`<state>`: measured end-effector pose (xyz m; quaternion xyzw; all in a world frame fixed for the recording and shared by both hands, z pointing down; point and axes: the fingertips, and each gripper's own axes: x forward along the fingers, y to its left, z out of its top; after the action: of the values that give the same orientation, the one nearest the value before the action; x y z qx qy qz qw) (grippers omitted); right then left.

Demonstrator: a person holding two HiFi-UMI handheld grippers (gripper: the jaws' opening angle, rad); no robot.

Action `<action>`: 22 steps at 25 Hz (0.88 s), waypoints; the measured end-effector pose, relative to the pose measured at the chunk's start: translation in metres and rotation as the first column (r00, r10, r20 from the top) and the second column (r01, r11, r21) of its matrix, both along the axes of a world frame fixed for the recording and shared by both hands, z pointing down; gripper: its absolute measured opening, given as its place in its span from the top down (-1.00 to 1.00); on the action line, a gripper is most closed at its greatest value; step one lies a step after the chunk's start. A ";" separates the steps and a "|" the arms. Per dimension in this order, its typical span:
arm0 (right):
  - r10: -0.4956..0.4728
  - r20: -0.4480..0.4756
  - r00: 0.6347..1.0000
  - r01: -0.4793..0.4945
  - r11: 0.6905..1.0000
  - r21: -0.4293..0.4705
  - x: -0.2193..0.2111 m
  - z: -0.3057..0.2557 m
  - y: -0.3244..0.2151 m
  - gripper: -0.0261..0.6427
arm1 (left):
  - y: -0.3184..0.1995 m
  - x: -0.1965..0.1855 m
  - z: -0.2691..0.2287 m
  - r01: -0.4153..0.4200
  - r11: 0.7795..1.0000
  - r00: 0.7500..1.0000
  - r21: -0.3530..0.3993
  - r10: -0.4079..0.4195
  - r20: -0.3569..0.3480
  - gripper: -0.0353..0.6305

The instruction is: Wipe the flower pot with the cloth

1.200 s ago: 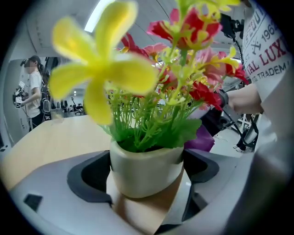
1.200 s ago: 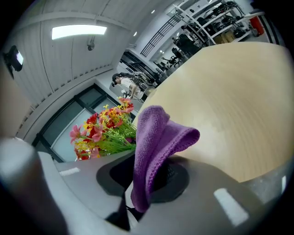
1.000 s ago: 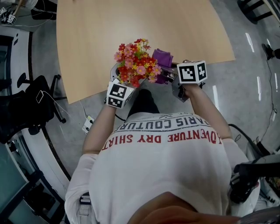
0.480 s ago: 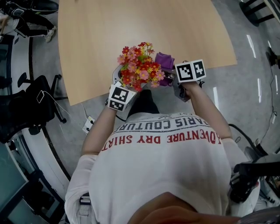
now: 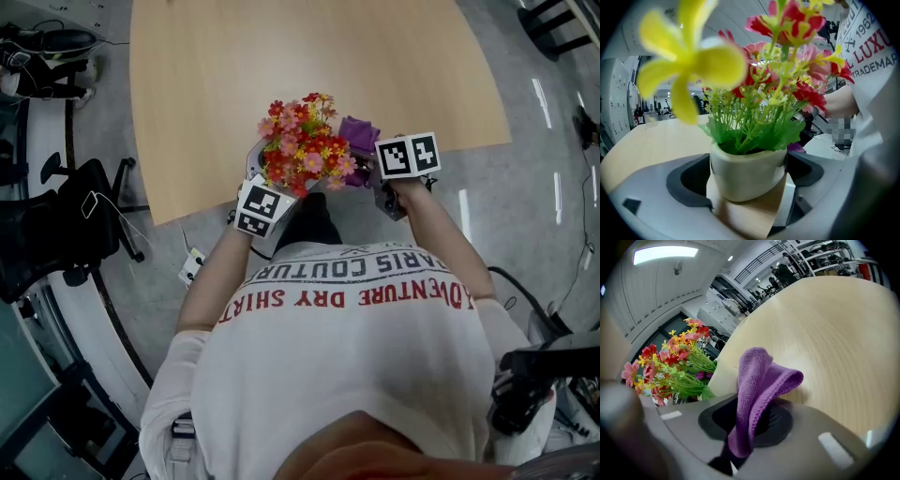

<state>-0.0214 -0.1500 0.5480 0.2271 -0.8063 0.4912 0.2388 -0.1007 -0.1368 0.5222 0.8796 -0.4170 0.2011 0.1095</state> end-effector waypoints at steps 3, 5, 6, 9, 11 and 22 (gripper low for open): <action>0.024 0.009 1.000 -0.025 0.999 0.023 0.004 -0.005 0.003 0.74 | 0.003 -0.005 0.000 0.030 1.000 1.000 -0.009 -0.030 0.008 -0.63; 0.041 0.014 0.999 -0.041 0.998 0.041 0.007 -0.011 0.006 0.74 | 0.008 -0.012 -0.002 0.067 0.997 0.998 -0.026 -0.067 -0.003 -0.63; 0.050 0.016 0.999 -0.050 0.997 0.050 0.009 -0.014 0.008 0.74 | 0.011 -0.014 -0.003 0.086 0.996 0.996 -0.029 -0.086 -0.016 -0.64; 0.078 0.018 0.997 -0.079 0.995 0.066 0.019 -0.019 0.016 0.74 | 0.022 -0.014 -0.009 0.147 0.989 0.988 -0.021 -0.148 -0.038 -0.64; 0.094 0.028 0.995 -0.096 0.993 0.072 0.027 -0.023 0.022 0.74 | 0.027 -0.011 -0.008 0.201 0.979 0.979 -0.012 -0.202 -0.030 -0.65; 0.145 0.078 0.986 -0.151 0.985 0.080 0.064 -0.019 0.055 0.74 | 0.015 -0.006 0.018 0.541 0.841 0.841 0.011 -0.542 0.015 -0.65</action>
<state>0.0423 -0.0955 0.5290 0.2785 -0.8157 0.4804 0.1624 -0.1063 -0.1218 0.5400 0.7247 -0.6498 0.1685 0.1555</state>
